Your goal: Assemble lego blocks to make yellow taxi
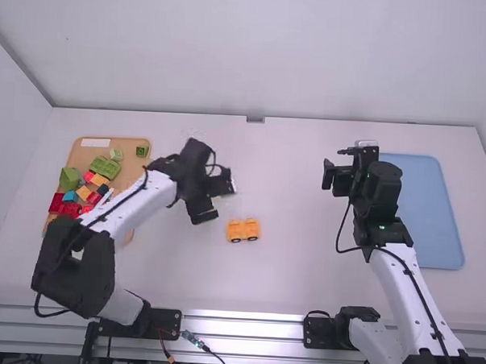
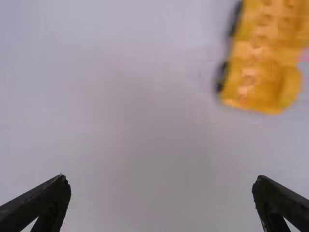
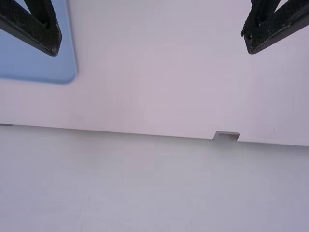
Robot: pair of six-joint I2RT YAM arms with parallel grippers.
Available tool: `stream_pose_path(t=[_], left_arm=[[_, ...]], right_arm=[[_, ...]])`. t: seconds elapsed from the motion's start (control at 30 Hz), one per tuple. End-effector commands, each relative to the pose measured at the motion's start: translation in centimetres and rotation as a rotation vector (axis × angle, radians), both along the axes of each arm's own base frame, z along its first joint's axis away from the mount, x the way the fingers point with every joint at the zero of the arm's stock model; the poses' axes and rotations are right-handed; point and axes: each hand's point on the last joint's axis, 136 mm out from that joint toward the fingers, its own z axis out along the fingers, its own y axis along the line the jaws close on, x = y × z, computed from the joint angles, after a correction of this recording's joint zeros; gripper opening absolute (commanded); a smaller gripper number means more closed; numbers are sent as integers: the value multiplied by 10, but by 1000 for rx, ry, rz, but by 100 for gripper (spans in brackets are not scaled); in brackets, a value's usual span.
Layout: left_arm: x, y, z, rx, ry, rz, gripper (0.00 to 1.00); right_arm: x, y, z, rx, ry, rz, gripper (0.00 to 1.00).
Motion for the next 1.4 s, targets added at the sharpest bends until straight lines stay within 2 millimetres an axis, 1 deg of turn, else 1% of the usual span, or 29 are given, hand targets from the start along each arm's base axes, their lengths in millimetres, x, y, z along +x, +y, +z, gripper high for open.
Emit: stream_pose_path(t=[0.0, 0.03, 0.1, 0.13, 0.17, 0.2, 0.27, 0.3, 0.33, 0.37, 0.4, 0.47, 0.5, 0.57, 0.6, 0.63, 0.67, 0.73, 0.8, 0.87, 0.97, 1.17, 1.23, 1.3, 1.37], left_arm=[[17, 38, 16, -58, -25, 221, 99], [25, 61, 18, -81, -34, 357, 99], [36, 96, 20, -128, -47, 549, 99], [42, 117, 21, -156, -60, 670, 99], [44, 121, 21, -163, -64, 695, 99], [51, 154, 22, -230, -84, 898, 99], [55, 192, 22, -304, -103, 1128, 99], [54, 205, 21, -330, -106, 1208, 99], [53, 221, 20, -361, -109, 1303, 99], [49, 243, 17, -398, -110, 1429, 99], [45, 254, 15, -413, -109, 1487, 99], [34, 283, 6, -432, -94, 1620, 99], [29, 292, 2, -431, -84, 1661, 99], [2, 329, -14, -372, -32, 1861, 99], [0, 331, -15, -364, -29, 1875, 99], [-10, 345, -22, -336, 2, 1959, 99], [-13, 351, -25, -342, 26, 2005, 99], [-18, 355, -27, -352, 77, 2097, 99], [-19, 358, -24, -364, 86, 2141, 99], [-15, 363, -18, -372, 67, 2139, 99], [-13, 363, -17, -375, 59, 2135, 99], [5, 368, -11, -441, -3, 2096, 99], [10, 371, -11, -449, -26, 2094, 99], [14, 376, -14, -454, -41, 2098, 95], [15, 376, -18, -449, -38, 2091, 95]], right_arm=[[3, -2, 9, 3, -22, -9, 99], [3, -2, 9, 3, -22, -8, 99], [3, -2, 10, 4, -23, -8, 99], [3, -2, 10, 4, -25, -8, 99], [3, -2, 10, 4, -25, -8, 99], [3, -1, 10, 4, -26, -8, 99], [3, 0, 11, 4, -29, -5, 99], [3, 1, 11, 4, -30, -2, 99], [3, 2, 12, 3, -32, 2, 99], [3, 5, 13, 4, -36, 10, 99], [3, 7, 13, 4, -37, 14, 99], [3, 11, 15, 5, -44, 24, 99], [3, 12, 15, 4, -46, 29, 99], [3, 17, 17, 3, -54, 42, 99], [3, 17, 17, 3, -54, 42, 99], [3, 19, 18, 3, -57, 48, 99], [3, 21, 18, 4, -59, 54, 99], [3, 24, 19, -4, -64, 63, 99], [3, 25, 19, -16, -67, 73, 99], [3, 26, 19, -19, -67, 77, 99], [3, 24, 19, -20, -66, 72, 99], [3, 25, 19, -20, -67, 73, 99], [3, 25, 18, -20, -66, 72, 99], [3, 25, 17, -20, -61, 72, 99], [2, 24, 17, -21, -58, 72, 99]])
